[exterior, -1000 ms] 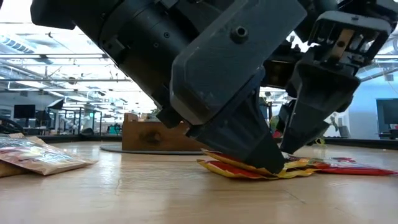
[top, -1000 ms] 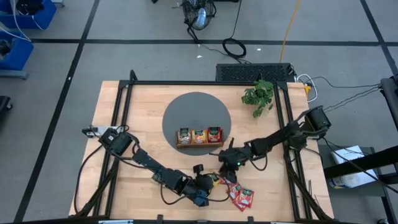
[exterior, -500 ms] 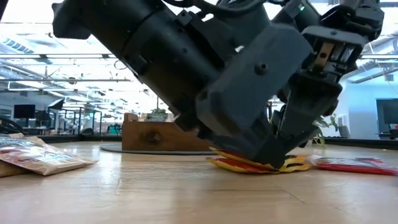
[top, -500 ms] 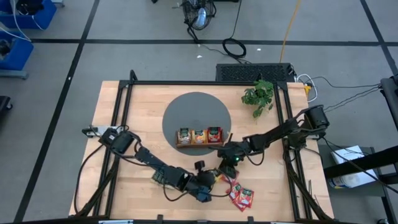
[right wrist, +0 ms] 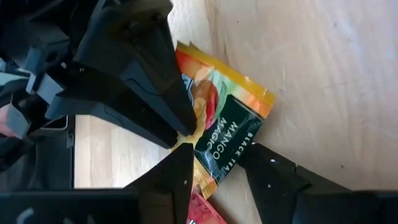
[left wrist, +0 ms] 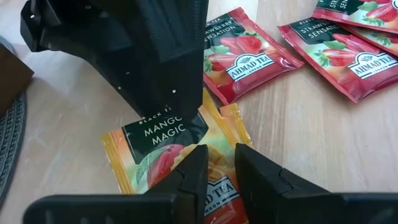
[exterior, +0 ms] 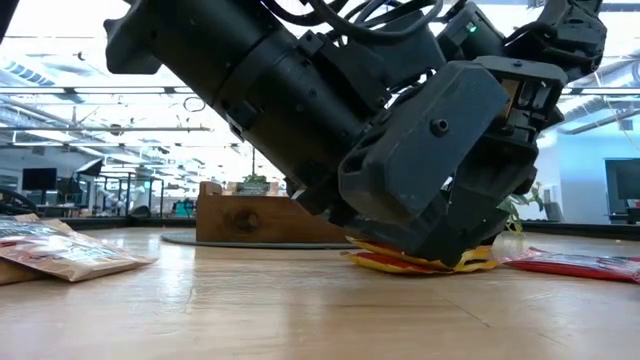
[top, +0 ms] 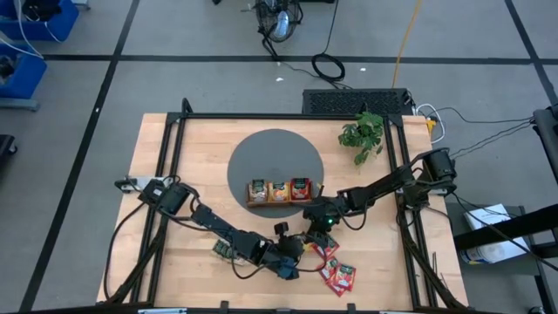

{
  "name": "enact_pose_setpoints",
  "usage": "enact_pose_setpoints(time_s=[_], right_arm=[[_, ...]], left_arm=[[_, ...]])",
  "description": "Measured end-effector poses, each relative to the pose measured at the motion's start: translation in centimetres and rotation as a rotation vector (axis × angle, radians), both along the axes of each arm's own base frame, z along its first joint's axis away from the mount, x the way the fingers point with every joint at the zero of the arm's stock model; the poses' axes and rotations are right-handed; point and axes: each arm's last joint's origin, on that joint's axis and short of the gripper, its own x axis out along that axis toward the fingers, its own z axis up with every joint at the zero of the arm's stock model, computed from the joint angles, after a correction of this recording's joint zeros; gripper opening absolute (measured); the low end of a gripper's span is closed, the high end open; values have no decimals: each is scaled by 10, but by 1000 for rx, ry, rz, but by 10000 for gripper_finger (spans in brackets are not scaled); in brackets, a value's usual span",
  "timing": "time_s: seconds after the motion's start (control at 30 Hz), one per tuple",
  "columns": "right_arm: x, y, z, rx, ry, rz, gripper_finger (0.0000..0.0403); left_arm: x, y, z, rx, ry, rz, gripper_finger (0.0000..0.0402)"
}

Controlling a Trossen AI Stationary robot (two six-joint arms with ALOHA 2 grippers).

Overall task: Pick & Place Tea
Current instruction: Put the yellow tea bag into the middle section of the wooden organizer

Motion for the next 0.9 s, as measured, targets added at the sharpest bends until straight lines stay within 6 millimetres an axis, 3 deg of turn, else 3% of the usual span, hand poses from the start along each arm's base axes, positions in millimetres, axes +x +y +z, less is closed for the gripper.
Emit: enact_pose_setpoints(time_s=[0.43,0.67,0.9], right_arm=[[-1,1,-1,-38,-28,57,8],[0,1,0,-66,-70,72,1],[-2,0,13,-76,-116,86,0]], left_arm=[[2,3,0,-3,-2,5,88],[-1,-4,5,67,-1,-68,88],[-26,-37,40,133,-21,-176,88]])
